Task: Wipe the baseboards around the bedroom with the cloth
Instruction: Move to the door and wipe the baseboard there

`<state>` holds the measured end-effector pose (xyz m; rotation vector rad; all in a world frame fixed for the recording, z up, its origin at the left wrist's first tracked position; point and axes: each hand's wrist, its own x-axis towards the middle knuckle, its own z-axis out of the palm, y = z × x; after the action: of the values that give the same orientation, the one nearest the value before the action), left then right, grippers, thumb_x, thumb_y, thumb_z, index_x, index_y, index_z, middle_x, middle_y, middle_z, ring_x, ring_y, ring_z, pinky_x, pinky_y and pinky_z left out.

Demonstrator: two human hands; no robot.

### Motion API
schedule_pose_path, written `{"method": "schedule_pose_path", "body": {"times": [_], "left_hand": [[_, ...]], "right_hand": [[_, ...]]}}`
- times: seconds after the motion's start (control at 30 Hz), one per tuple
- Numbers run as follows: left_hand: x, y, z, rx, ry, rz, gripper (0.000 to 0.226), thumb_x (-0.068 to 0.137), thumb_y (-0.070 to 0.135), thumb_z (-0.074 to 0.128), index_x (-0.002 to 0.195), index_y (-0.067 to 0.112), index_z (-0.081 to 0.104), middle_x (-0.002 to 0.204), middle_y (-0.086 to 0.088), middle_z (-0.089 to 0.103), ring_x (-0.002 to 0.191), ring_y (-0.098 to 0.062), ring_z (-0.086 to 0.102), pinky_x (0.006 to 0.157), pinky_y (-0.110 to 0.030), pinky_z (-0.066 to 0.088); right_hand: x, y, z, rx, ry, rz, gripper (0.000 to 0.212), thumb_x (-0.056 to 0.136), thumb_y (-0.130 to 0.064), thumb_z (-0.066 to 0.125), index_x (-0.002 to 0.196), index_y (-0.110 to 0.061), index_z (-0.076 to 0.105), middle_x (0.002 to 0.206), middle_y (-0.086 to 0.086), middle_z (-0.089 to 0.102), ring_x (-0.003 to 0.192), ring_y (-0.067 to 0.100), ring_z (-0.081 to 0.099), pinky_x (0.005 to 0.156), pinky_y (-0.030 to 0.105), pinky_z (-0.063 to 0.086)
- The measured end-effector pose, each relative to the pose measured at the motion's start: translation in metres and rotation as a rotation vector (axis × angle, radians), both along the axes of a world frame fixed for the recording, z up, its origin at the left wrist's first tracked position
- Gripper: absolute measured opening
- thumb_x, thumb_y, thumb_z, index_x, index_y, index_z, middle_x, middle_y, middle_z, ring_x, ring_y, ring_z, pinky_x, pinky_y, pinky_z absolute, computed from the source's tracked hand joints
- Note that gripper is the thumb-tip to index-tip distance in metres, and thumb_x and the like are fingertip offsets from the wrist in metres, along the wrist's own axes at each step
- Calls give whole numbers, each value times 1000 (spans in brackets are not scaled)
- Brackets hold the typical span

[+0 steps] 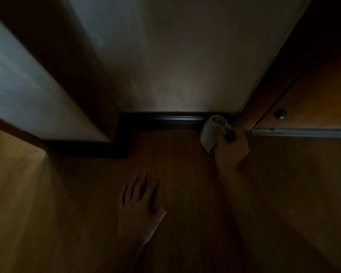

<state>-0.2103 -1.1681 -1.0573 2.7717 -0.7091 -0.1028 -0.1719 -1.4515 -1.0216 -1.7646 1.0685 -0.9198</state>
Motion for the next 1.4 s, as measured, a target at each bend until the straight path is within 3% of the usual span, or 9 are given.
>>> {"method": "schedule_pose_path", "body": {"times": [0.2,0.3,0.53,0.77,0.97,1.07,1.17,1.3,1.4], "left_hand": [[-1,0,0,4,-7,-1,76,87,74,44,152,36,43,162,-1,36,150,-25,26,119,-48,14],[-1,1,-1,-7,-21,-5,76,86,73,46,152,36,42,162,-1,35,150,-24,24,119,-49,14],[1,2,-2,-52,-7,-5,73,87,70,48,151,37,42,162,1,34,151,-22,24,120,-47,13],[1,1,-4,-116,-5,11,68,89,69,48,149,37,46,161,4,36,152,-19,23,118,-50,19],[1,0,-2,-109,-8,3,70,91,75,40,150,37,45,162,2,35,152,-17,19,120,-47,15],[0,1,-1,-82,6,5,73,90,76,37,153,40,39,164,4,31,152,-13,11,121,-42,7],[1,1,-1,-71,30,9,75,88,75,40,154,40,37,165,5,27,153,-14,11,122,-42,6],[1,1,0,-77,29,9,75,88,75,40,154,40,37,164,4,29,153,-15,13,121,-46,11],[1,1,1,-66,48,24,76,87,76,39,154,41,36,166,5,26,153,-14,9,121,-48,12]], "right_hand": [[14,25,3,80,-15,-14,14,86,-13,76,88,-2,67,81,1,58,74,16,53,57,7,35],[31,52,0,97,-27,91,18,84,-19,79,85,-8,65,80,5,64,75,17,58,63,24,42],[64,100,-2,105,-19,236,21,82,-19,81,80,-6,64,80,13,66,75,27,63,64,36,50],[54,85,-4,54,-13,261,21,83,-17,79,80,-3,63,78,12,66,73,21,62,62,30,46],[15,26,3,28,25,97,16,86,-17,76,92,-4,70,83,7,66,77,15,57,64,17,34],[-2,-2,7,1,56,19,24,84,-20,79,97,0,71,91,16,70,82,23,62,62,12,32],[-14,-21,9,-33,73,-2,30,84,-23,80,100,1,71,96,20,72,81,16,57,56,2,30],[-21,-33,10,-27,78,-52,35,84,-28,80,108,-3,72,103,17,73,92,26,66,68,15,34],[-22,-33,8,-21,50,-123,31,85,-23,79,107,-2,71,103,18,72,95,31,66,68,15,33]]}}
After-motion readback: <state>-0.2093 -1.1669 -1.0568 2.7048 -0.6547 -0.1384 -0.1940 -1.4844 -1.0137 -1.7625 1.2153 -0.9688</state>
